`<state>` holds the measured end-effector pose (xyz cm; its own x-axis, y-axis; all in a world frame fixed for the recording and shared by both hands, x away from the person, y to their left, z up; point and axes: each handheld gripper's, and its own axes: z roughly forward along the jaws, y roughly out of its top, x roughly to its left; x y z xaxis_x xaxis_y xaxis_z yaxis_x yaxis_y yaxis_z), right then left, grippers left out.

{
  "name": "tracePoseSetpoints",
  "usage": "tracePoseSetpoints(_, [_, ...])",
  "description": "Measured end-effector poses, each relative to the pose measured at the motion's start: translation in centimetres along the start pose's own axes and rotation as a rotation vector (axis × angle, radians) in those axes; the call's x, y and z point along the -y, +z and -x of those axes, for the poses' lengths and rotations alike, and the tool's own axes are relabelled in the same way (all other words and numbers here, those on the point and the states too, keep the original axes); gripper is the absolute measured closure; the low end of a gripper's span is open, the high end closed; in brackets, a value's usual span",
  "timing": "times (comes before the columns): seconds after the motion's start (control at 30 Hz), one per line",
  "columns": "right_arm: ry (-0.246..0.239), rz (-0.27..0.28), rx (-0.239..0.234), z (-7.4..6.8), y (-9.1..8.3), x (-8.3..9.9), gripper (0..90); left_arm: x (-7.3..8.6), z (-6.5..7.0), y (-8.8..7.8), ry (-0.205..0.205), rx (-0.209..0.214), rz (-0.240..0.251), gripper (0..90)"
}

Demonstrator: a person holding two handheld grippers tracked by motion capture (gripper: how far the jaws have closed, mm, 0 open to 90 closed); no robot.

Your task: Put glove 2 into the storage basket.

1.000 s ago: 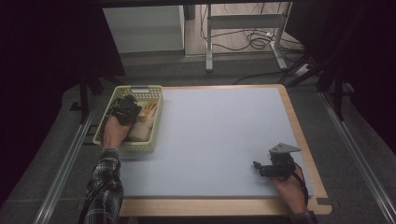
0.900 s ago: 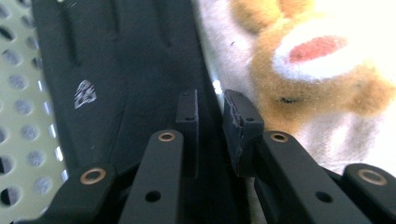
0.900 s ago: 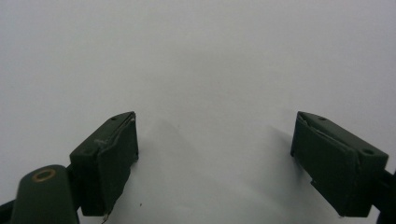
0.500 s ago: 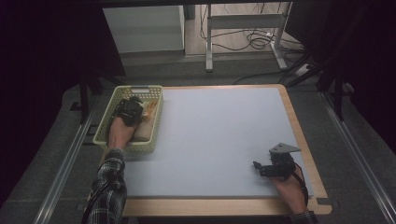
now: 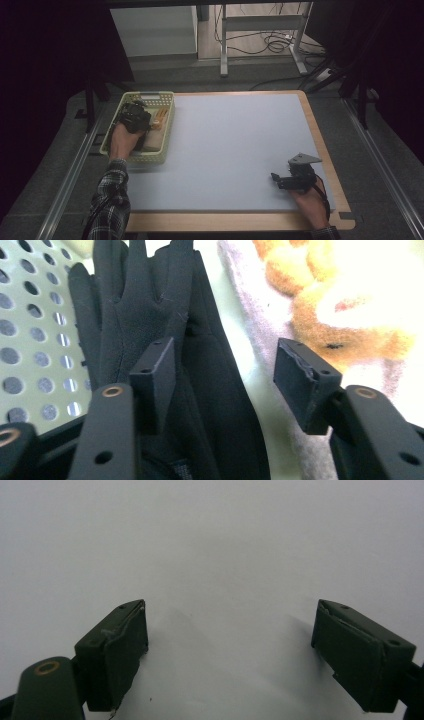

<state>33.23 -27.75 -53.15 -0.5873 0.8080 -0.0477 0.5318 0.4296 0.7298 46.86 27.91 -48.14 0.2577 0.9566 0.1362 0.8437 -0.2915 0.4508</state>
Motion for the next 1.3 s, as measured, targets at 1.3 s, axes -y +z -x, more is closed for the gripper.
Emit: tracePoseSetpoints(1.3, [-0.001,0.0,0.001,0.0,0.0,0.0,14.7,2.3,-1.6,-4.4,-0.074,0.161,0.163,15.4])
